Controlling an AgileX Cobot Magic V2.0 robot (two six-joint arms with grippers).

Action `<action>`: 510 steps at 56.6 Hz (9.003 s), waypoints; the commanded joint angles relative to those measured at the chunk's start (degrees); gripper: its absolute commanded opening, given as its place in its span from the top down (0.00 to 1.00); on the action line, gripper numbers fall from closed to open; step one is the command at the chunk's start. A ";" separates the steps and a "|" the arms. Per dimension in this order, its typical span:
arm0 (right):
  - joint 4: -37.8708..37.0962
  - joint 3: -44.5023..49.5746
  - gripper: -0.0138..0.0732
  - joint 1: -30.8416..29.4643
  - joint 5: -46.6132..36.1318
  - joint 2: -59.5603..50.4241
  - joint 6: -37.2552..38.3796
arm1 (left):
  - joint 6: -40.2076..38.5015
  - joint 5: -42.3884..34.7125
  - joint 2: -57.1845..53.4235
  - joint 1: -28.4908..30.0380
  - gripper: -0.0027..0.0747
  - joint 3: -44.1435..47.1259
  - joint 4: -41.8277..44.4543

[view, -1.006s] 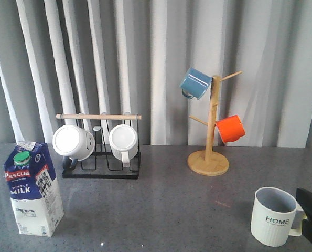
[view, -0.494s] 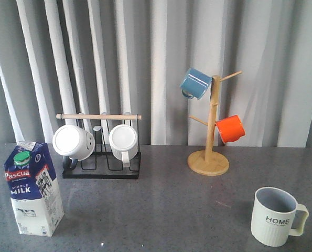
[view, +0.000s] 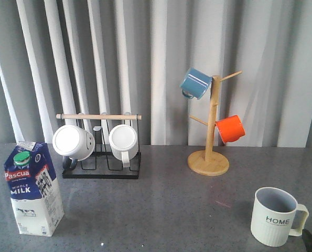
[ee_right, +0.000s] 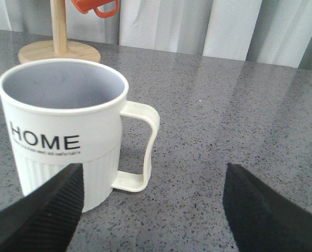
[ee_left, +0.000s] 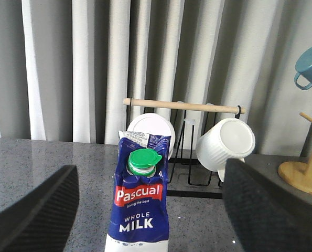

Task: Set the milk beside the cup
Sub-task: 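Grasp the white HOME mug by its handle with the right gripper, then slide the HOME mug toward the table center with the right gripper, then release the mug and withdraw the right gripper, then reach the left gripper down and grasp the Pascual milk carton top, then carry the milk carton with the left gripper beside the HOME mug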

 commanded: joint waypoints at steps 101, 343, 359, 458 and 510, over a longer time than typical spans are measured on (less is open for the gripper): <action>1.30 -18.94 0.84 12.41 -7.04 16.15 11.66 | -0.24 -4.45 -0.48 -0.28 0.28 -2.07 -0.19; -9.55 -21.16 0.85 8.93 30.92 -35.06 17.61 | -2.43 7.19 23.71 -2.58 0.03 -26.57 -1.83; -9.55 -21.16 0.85 8.93 30.92 -35.06 17.61 | -2.38 5.85 31.28 -2.99 0.04 -26.57 -1.73; -9.55 -21.16 0.85 8.93 30.96 -35.06 17.61 | 68.94 -11.34 29.10 -24.24 0.97 -26.78 -72.60; -9.55 -21.16 0.85 8.93 30.96 -35.06 17.61 | 71.50 -21.22 42.82 -37.90 0.97 -32.93 -82.81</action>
